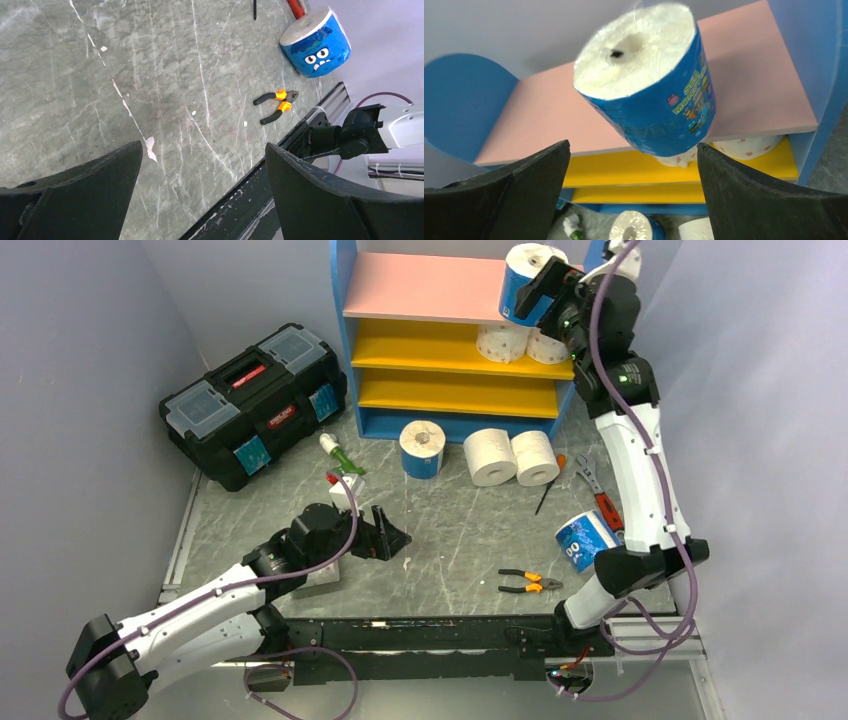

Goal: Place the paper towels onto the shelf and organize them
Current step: Place the paper towel on the shelf.

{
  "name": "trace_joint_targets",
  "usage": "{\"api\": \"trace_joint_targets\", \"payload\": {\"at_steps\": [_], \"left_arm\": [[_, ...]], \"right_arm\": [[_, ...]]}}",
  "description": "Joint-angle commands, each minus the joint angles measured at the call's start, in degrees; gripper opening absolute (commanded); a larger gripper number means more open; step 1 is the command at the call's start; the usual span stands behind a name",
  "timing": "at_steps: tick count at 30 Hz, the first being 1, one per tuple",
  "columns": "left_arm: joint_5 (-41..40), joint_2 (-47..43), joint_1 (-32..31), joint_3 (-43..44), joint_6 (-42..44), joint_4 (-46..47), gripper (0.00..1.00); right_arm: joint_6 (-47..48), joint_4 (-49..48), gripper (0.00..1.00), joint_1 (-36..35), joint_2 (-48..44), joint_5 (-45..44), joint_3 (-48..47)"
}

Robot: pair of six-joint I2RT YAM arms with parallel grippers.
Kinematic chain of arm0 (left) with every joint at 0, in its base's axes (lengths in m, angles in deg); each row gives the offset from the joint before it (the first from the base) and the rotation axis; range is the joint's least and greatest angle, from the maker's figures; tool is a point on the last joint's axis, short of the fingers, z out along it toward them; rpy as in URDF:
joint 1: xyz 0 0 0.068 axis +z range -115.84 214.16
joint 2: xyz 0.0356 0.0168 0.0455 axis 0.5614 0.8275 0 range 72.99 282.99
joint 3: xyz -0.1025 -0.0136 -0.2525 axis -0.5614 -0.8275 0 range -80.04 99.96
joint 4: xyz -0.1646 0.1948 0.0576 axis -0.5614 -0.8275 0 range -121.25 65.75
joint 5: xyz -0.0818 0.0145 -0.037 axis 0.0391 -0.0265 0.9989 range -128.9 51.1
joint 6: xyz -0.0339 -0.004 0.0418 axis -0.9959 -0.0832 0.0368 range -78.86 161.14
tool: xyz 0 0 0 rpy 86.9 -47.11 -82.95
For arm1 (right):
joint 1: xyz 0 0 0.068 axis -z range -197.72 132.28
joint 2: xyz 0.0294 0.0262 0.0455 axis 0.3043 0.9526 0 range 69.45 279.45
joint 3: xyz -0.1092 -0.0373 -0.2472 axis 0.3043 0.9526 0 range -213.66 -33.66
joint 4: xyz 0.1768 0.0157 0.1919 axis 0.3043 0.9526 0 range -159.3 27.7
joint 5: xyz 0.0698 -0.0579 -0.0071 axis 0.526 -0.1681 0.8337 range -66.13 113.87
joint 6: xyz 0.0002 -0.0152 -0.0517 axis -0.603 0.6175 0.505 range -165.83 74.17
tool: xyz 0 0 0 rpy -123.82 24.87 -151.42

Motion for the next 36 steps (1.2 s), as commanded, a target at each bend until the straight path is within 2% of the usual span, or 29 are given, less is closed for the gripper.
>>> {"api": "trace_joint_targets", "payload": {"at_steps": [1,6,16,36], "left_arm": [[-0.34,-1.78,-0.26,-0.22,0.1,1.59,0.99],[-2.19,-2.66,-0.32,0.46,0.69,-1.59,0.99],[-2.61,-2.48,-0.37,1.22,2.04,-2.72,0.99],[-4.22,-0.48,-0.37,1.83,2.96,-3.01,0.99]], "right_arm": [[5.98,-1.13,1.0,-2.37,1.67,-6.34,-0.24],[9.29,-0.28,1.0,-5.96,5.44,-14.87,-4.35],[14.39,-5.25,1.0,-8.84,7.44,-26.85,-3.44],[16.44,-7.09,1.0,-8.9,14.31,-32.27,-8.35]]}}
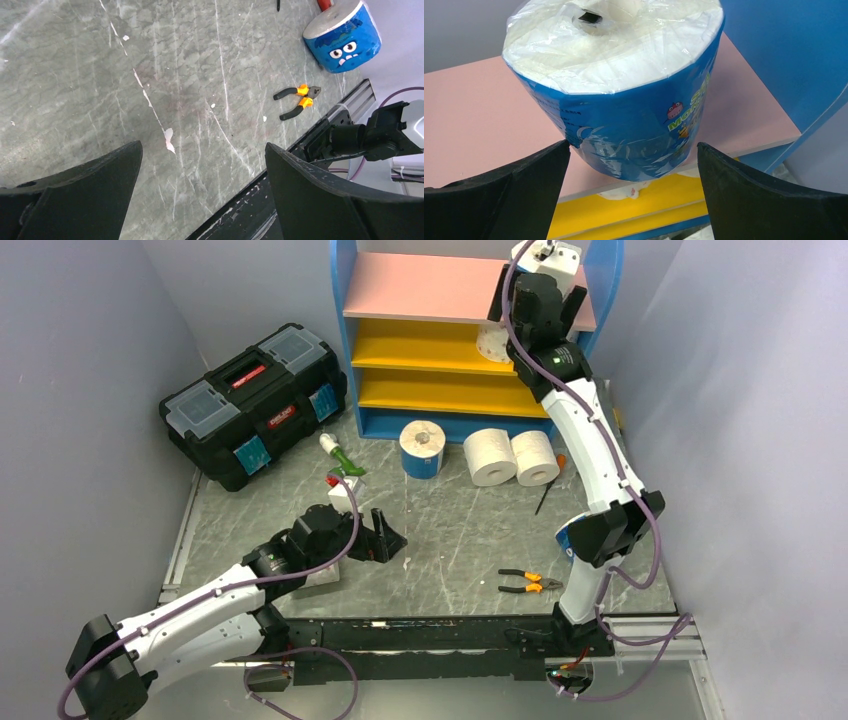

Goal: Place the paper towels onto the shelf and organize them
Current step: Place the paper towel on the shelf.

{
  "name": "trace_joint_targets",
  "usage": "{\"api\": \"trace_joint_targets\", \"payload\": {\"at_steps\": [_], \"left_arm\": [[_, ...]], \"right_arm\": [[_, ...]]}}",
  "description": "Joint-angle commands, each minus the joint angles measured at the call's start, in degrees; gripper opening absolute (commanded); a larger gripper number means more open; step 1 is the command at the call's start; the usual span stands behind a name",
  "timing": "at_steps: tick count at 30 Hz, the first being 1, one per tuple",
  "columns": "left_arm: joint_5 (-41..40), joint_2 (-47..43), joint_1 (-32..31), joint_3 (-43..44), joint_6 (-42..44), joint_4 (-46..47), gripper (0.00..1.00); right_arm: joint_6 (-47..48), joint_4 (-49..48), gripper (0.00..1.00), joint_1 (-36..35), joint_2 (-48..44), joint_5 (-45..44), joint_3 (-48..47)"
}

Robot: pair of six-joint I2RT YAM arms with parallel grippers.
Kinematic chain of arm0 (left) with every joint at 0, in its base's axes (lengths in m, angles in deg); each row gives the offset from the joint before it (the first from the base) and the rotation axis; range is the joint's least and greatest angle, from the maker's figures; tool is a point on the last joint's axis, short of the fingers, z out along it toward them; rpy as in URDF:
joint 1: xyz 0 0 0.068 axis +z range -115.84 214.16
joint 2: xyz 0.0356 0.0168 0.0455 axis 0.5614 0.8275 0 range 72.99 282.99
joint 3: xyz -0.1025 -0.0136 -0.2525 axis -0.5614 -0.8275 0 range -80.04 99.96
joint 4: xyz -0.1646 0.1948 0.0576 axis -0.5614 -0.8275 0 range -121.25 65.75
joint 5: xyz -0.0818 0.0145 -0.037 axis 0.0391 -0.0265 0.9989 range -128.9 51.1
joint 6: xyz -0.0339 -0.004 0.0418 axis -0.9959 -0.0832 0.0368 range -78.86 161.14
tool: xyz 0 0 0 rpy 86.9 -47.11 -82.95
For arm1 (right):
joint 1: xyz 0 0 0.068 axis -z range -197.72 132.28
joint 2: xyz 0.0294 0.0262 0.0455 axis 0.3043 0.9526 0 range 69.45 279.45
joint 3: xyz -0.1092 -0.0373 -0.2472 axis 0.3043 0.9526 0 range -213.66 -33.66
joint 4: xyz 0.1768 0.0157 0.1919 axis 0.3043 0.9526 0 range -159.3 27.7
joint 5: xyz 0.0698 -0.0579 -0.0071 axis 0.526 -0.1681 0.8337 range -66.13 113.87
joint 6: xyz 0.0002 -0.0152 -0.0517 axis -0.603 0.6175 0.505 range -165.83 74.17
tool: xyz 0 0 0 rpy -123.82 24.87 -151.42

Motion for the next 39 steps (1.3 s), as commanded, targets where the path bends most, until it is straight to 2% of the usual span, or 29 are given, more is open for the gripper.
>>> {"api": "trace_joint_targets", "payload": {"at_steps": [1,10,39], "left_arm": [[-2.1,-0.35,-0.31,1.79,1.14,0.73,0.99],[-2.62,-0.49,-0.22,1.59,1.31,0.42,0.99],[-3.0,0.42,-0.24,1.22,1.12,0.6,0.99]], "right_arm": [[1.61,-2.7,1.0,0.16,0.79,-4.46,-3.88],[2.51,-4.54,1.0,0.91,2.07,-11.74,-3.98],[-2.19,-3.54,1.0,6.17,3.71,-9.71,-2.87]]}}
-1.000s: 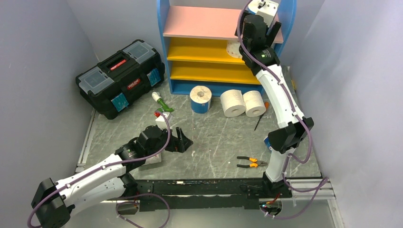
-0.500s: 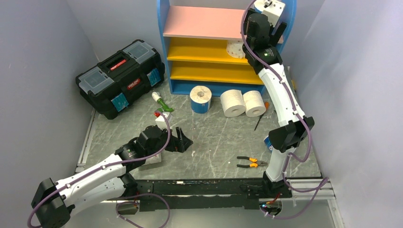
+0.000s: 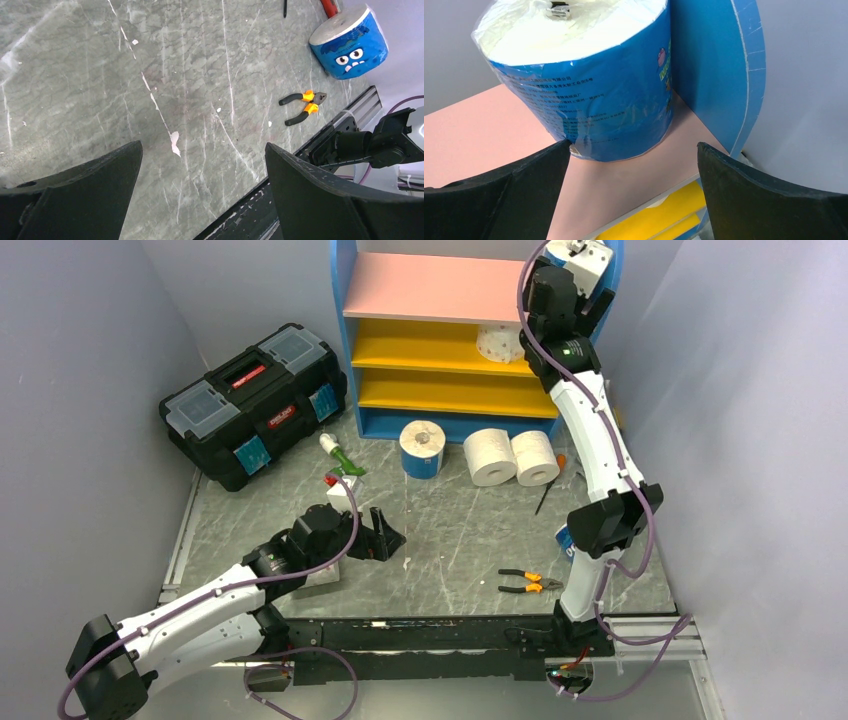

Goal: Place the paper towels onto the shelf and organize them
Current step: Place the paper towel on the shelf.

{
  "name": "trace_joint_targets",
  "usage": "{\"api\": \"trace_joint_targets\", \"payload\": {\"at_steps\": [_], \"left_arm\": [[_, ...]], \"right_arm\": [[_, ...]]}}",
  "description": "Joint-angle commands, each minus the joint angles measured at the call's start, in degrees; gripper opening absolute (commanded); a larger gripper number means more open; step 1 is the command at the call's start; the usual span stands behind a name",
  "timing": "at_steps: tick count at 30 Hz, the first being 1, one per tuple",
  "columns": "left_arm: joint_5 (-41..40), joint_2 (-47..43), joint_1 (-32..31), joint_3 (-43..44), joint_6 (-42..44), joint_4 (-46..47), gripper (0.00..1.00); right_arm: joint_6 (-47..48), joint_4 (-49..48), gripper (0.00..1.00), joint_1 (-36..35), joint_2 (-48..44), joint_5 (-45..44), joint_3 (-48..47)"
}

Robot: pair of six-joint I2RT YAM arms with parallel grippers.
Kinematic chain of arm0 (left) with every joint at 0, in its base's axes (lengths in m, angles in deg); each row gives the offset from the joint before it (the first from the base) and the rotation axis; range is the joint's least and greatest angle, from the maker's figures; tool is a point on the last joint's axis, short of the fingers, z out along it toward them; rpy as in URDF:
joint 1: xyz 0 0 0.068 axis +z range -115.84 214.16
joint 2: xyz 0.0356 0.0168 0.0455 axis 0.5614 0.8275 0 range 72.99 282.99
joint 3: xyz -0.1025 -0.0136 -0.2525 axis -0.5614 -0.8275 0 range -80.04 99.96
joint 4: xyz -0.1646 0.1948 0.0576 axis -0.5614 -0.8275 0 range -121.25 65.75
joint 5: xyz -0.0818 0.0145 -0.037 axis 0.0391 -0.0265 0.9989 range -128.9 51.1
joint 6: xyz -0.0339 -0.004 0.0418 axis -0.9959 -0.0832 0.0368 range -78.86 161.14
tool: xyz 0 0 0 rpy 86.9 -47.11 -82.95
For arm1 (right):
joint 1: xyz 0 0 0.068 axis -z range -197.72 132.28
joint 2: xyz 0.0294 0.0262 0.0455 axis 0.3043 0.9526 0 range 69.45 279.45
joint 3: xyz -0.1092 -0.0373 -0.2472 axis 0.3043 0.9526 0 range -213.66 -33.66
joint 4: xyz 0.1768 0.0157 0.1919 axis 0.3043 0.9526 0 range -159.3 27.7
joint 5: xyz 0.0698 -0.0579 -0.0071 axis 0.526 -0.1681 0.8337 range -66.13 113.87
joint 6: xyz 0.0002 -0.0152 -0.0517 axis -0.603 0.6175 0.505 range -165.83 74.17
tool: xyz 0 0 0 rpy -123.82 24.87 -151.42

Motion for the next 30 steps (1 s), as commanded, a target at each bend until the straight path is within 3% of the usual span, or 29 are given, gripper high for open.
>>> {"api": "trace_joint_targets", "payload": {"at_steps": [1,21,30], "left_arm": [[-0.94,0.48,-0.24,1.23,1.1,0.62,0.99],[-0.92,1.14,-0.22,1.5,1.44,0.84,0.99],[-0.77,0.13,-0.25,1.02,1.14,0.88,1.0]], "right_arm": [[-1.26,-1.2,1.0,1.06,0.64,-0.48,-0.81],[-1.41,-0.67,1.0,1.57,0.46,-0.2,-1.11],[-1.6,-0.27,1.0,1.25,-3.87,5.73,1.87]]}}
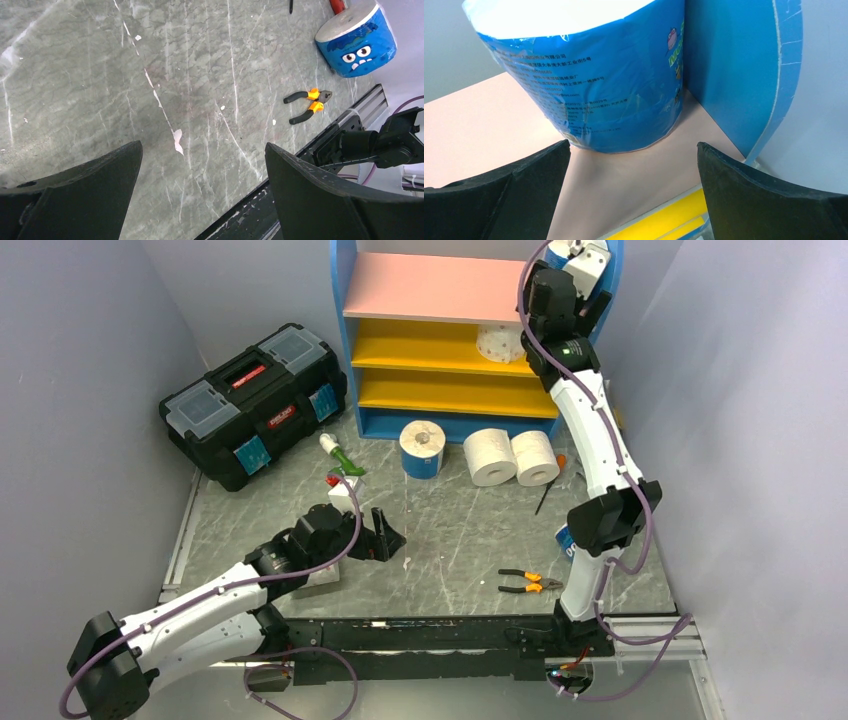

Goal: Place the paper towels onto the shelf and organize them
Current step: Place the paper towel on the shelf.

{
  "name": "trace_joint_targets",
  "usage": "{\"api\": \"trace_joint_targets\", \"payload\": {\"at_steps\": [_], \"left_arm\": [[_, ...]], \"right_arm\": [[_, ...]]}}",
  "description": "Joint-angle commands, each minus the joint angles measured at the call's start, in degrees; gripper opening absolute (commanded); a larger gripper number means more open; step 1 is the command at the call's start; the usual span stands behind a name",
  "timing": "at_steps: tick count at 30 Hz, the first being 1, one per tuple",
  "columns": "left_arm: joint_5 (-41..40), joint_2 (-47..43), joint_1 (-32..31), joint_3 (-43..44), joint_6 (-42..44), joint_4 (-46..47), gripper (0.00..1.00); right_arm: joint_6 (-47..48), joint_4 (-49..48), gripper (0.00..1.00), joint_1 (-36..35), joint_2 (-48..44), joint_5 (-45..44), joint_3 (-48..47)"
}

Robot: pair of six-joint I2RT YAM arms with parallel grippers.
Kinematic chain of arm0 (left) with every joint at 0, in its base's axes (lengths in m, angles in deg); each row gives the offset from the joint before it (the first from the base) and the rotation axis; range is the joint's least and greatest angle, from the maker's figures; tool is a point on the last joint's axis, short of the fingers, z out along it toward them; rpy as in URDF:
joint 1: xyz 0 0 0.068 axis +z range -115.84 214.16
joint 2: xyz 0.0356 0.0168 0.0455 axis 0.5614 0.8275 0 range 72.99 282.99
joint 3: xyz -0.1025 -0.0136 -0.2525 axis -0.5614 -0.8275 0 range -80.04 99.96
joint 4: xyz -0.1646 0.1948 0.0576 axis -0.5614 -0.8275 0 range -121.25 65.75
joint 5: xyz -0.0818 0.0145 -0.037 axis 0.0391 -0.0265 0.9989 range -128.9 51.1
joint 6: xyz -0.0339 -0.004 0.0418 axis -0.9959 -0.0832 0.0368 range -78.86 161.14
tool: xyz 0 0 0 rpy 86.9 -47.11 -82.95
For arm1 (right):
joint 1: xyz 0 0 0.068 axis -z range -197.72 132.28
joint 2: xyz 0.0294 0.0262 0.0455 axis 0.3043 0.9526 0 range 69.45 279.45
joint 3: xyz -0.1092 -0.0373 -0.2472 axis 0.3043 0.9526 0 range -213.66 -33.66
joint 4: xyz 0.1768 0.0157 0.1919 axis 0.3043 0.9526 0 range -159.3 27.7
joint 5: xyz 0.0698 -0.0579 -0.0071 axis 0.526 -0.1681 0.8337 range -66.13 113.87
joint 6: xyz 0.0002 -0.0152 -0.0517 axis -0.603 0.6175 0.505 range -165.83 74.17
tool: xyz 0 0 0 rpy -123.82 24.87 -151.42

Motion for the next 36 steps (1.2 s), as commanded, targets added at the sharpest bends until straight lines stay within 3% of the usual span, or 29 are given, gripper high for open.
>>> {"api": "trace_joint_targets", "payload": {"at_steps": [1,11,15,19,24,29,32,36], "left_arm": [[-0.53,-1.17,-0.22,0.91,1.08,1.14,0.99],[-0.1,-4.96,-0.29,-0.82,0.81,1.29,0.99],[-1.69,-8.51,-0.3,-1.77,0.54,-0.42,0.99],[-2.1,-11.5,-0.33,-2.43,-0.48,-1.8,0.99],[-3.37,-12.37,-0.28,-1.84,-0.71,-3.79,0.99],[-6.69,-12.43,-0.24,-2.19,-2.71,-3.79,0.99],[-8.23,-11.73,-0.31,-2.99,-3.03,-2.91,0.99],[-9.29,-10.19,-0.29,-3.5,-3.74,-2.29,0.99]], "right_arm": [[-0.48,-0.59,1.0,-0.05,-6.0,4.02,2.24],[-1.19,4.99,1.0,-3.74,-13.09,7.31,3.74],[-2.02,7.61,1.0,-7.91,-19.36,4.89,8.73],[-6.36,7.65,1.0,-12.41,-31.09,3.91,21.86],[-13.65,3.89,0.99,-13.35,-46.14,15.12,42.39],[-16.5,-5.74,0.98,-15.06,-62.74,25.4,64.45],[-18.32,-3.15,0.99,-15.35,-66.24,27.1,68.98],[-20.2,1.52,1.0,-16.63,-64.3,31.24,73.38]]}}
